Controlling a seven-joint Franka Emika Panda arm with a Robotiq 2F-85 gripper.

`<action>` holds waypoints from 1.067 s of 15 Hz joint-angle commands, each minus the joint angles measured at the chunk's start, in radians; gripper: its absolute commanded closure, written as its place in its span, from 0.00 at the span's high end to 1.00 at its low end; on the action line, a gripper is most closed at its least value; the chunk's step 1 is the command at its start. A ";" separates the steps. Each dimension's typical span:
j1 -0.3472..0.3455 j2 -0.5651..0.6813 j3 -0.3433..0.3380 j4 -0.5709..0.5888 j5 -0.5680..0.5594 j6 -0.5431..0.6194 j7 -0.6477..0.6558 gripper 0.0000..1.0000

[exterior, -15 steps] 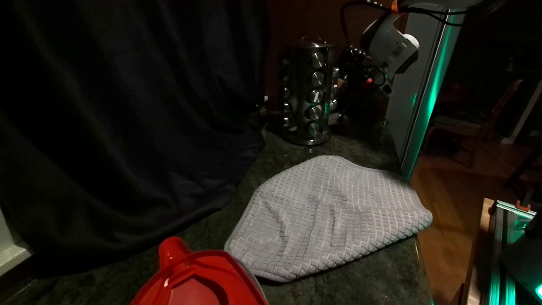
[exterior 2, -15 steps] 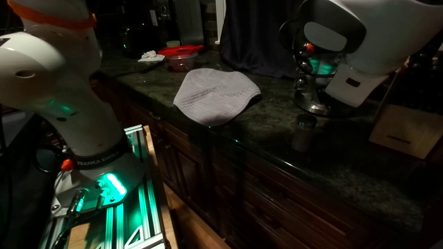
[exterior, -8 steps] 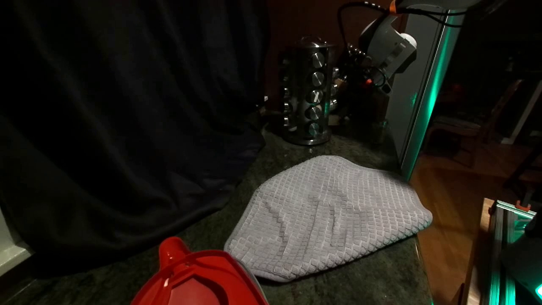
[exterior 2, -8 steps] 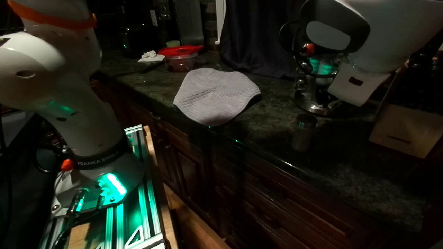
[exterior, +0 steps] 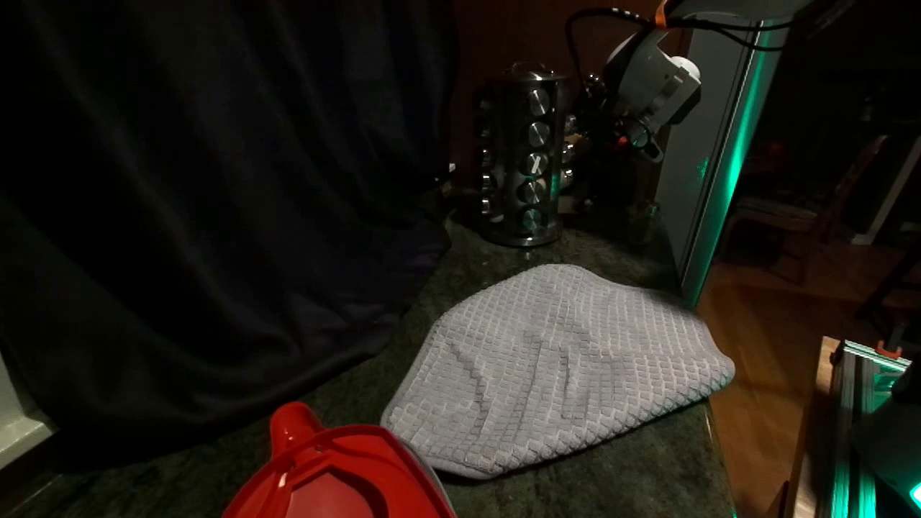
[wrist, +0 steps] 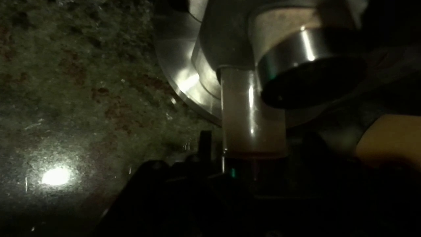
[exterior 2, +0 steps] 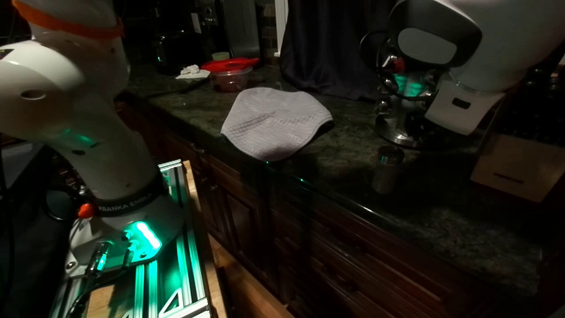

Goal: Remove one glass jar from the silver holder on the right.

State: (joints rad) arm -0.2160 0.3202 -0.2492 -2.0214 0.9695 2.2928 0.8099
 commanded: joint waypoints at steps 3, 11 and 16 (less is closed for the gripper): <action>-0.003 0.031 0.012 0.037 0.001 0.000 0.005 1.00; 0.010 0.040 0.031 0.052 -0.019 -0.002 -0.003 1.00; 0.015 0.027 0.021 0.039 -0.057 0.012 0.008 0.51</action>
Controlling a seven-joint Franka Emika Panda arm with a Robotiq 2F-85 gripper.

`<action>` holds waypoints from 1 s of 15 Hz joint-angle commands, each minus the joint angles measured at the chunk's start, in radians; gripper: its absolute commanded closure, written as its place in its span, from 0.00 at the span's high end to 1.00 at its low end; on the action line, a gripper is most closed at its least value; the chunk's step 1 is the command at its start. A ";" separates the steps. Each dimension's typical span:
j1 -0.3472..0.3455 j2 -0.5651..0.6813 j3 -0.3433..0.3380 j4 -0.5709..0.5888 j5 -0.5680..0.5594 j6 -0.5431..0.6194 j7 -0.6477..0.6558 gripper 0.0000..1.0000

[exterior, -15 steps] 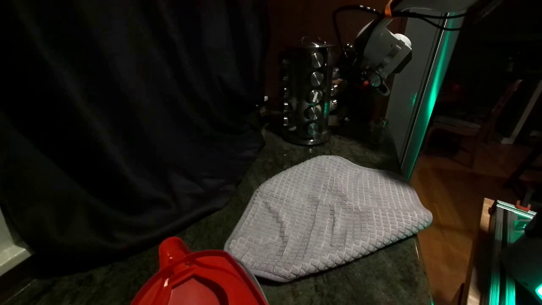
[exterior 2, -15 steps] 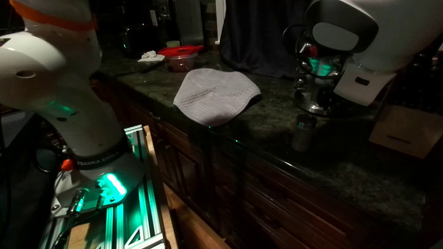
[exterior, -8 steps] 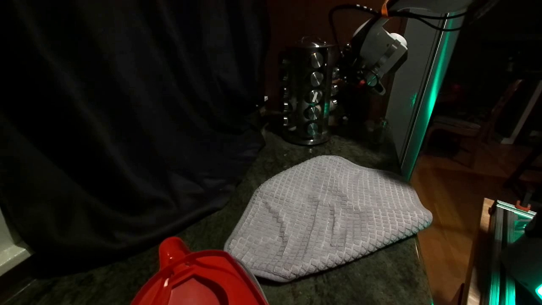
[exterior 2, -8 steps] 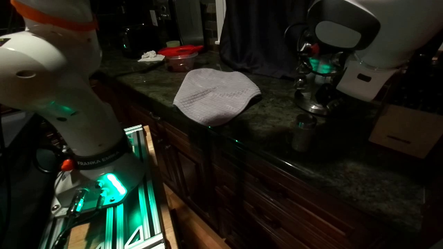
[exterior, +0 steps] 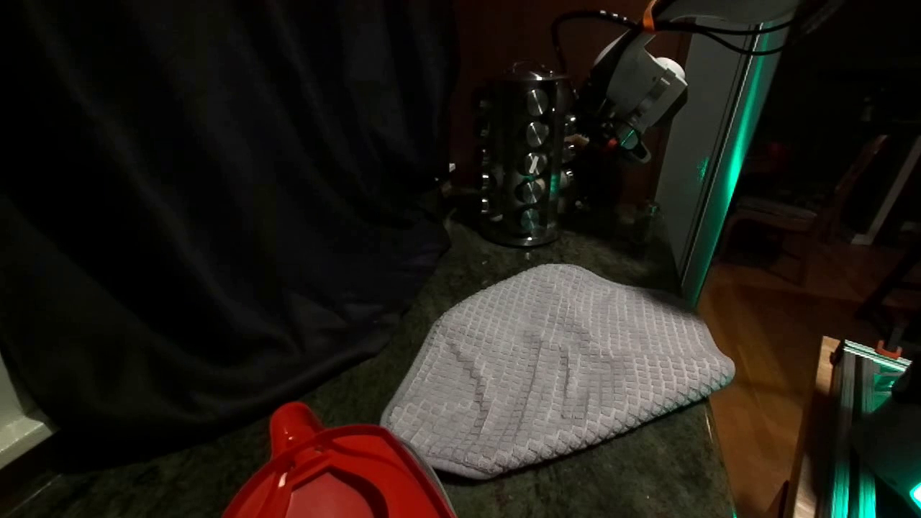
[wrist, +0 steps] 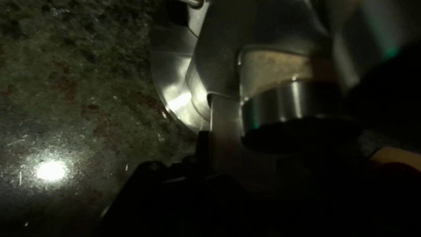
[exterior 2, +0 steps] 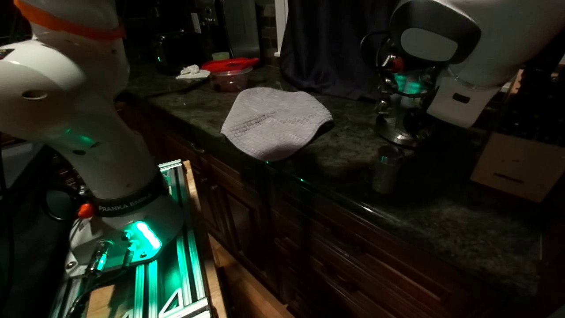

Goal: Remove one glass jar from the silver holder on the right.

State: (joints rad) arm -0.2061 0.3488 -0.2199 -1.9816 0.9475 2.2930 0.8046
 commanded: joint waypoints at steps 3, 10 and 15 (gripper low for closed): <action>0.007 -0.013 -0.015 -0.008 -0.062 0.019 0.021 0.26; 0.013 -0.041 -0.023 -0.024 -0.140 0.029 0.096 0.24; 0.015 -0.059 -0.020 -0.035 -0.145 0.050 0.116 0.24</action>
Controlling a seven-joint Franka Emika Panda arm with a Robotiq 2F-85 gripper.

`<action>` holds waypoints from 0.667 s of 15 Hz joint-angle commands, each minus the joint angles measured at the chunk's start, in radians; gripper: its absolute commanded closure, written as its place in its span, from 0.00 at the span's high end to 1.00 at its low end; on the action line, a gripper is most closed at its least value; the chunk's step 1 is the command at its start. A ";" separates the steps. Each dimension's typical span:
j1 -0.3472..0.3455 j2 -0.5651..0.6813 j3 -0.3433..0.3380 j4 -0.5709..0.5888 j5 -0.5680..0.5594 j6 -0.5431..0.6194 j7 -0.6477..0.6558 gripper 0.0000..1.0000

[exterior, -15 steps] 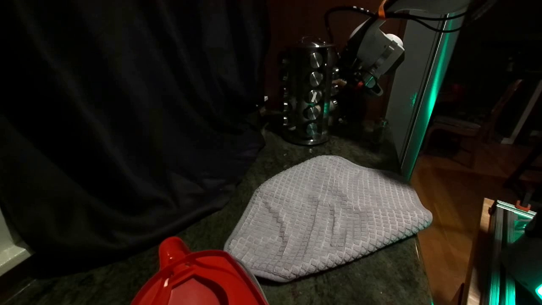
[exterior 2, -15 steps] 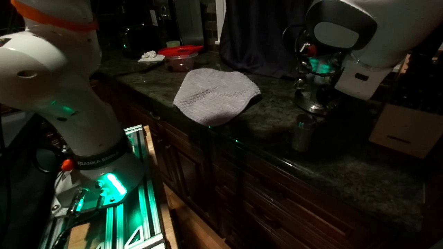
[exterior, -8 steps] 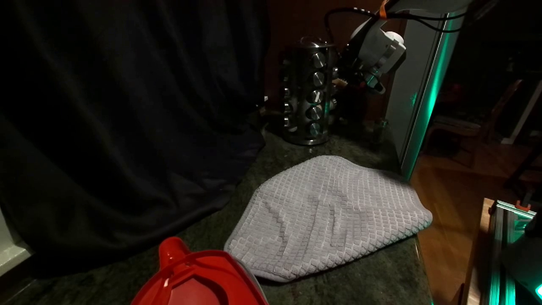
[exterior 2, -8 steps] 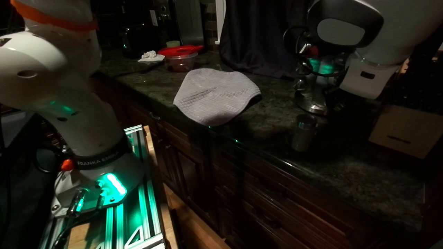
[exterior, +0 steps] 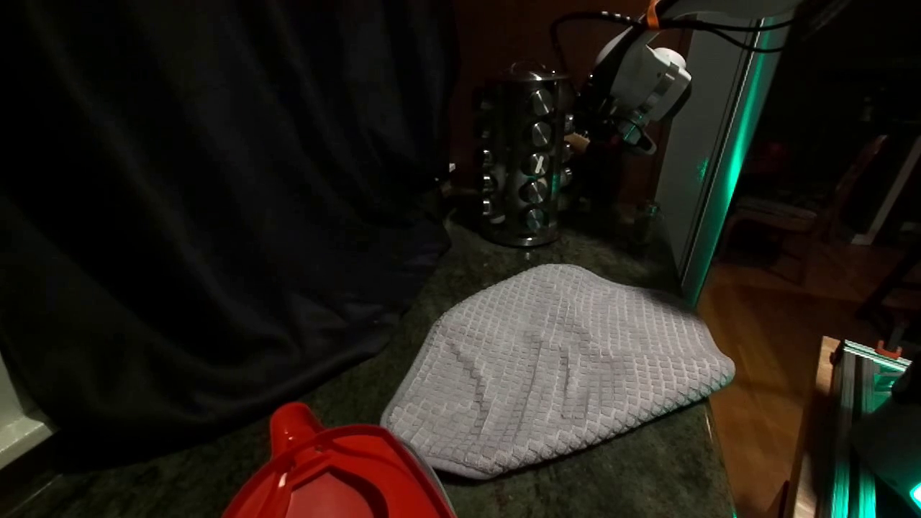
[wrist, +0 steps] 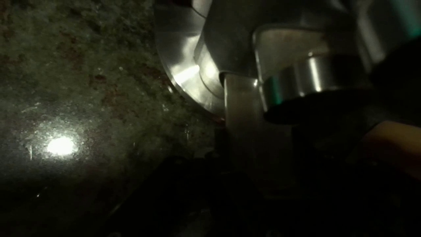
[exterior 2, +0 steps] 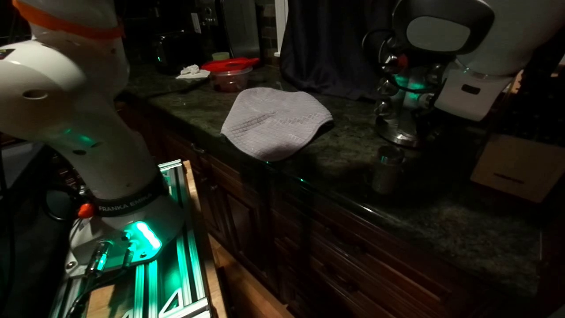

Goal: Remove one glass jar from the silver holder on the right.

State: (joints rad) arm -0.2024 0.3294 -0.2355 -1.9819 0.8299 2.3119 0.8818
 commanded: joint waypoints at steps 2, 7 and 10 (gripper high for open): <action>0.014 -0.046 -0.007 -0.043 -0.042 0.049 0.044 0.24; 0.016 -0.073 -0.010 -0.070 -0.112 0.100 0.059 0.24; 0.018 -0.097 -0.007 -0.093 -0.147 0.123 0.055 0.24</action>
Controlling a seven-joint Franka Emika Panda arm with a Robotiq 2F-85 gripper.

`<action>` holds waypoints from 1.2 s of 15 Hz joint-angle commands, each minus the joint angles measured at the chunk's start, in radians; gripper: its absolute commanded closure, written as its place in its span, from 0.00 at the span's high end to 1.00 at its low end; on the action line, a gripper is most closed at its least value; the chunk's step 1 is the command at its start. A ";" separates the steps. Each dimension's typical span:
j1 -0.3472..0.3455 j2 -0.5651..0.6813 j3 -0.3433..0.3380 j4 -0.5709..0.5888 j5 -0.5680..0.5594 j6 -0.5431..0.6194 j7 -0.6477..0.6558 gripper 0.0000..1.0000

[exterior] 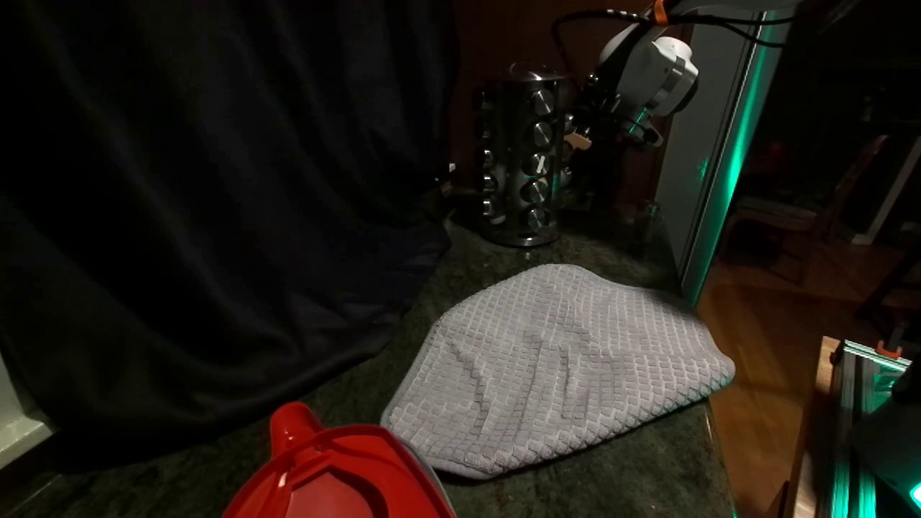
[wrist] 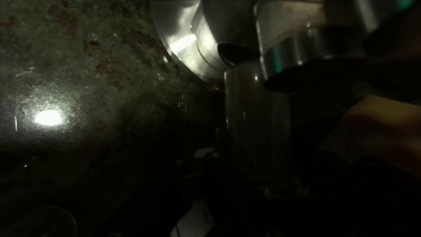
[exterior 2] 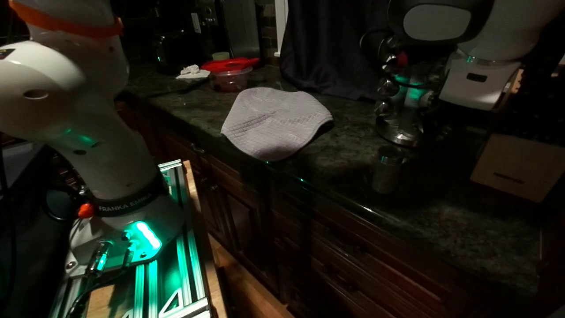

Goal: Remove one glass jar from the silver holder on the right.

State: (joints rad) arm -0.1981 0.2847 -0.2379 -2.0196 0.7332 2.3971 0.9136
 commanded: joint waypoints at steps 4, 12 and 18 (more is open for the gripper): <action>0.032 -0.092 -0.006 -0.108 -0.153 0.101 0.030 0.24; 0.049 -0.198 -0.003 -0.268 -0.377 0.277 0.058 0.24; 0.054 -0.274 0.018 -0.368 -0.468 0.366 0.054 0.24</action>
State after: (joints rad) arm -0.1494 0.0827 -0.2308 -2.3074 0.3112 2.7050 0.9504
